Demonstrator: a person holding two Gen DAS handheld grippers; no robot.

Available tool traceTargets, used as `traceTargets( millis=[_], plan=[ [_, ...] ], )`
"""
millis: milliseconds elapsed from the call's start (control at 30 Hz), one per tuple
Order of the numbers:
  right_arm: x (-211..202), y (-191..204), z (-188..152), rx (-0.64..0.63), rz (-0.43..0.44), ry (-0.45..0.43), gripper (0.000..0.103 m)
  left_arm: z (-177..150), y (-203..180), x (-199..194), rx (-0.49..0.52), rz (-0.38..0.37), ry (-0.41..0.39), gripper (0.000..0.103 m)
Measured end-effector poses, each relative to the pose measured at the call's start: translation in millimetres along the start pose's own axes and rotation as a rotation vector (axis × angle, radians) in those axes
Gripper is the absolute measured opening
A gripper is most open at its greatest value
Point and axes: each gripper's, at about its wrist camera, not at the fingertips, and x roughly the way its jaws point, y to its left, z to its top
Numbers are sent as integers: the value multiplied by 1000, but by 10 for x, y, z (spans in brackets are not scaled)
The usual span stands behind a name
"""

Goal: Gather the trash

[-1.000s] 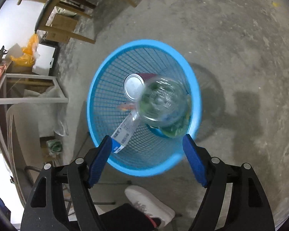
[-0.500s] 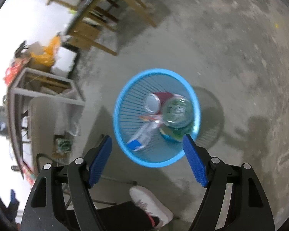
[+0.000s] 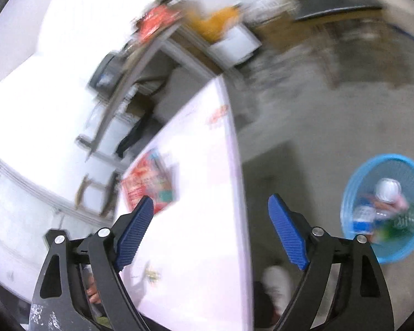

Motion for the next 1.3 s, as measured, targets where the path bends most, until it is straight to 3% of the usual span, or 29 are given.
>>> traceTargets(
  millis=[200, 333, 467, 667, 900, 1133, 1300],
  plan=[
    [1192, 582, 214, -101, -29, 102, 82, 414, 722, 304, -128, 43, 58, 84],
    [1738, 724, 212, -142, -123, 116, 82, 578, 892, 643, -174, 42, 124, 84],
    [1992, 662, 213, -94, -98, 164, 82, 672, 968, 896, -196, 20, 167, 84],
    [1915, 733, -29, -83, -14, 247, 79, 551, 879, 886, -191, -74, 200, 84],
    [1725, 988, -277, -137, -4, 317, 77, 277, 678, 631, -164, -129, 232, 84],
    [1590, 1232, -457, -279, -82, 366, 77, -286, 541, 168, -183, -219, 293, 84],
    [1526, 1259, -461, -350, -183, 295, 77, -745, 402, -57, -178, -262, 380, 84]
  ],
)
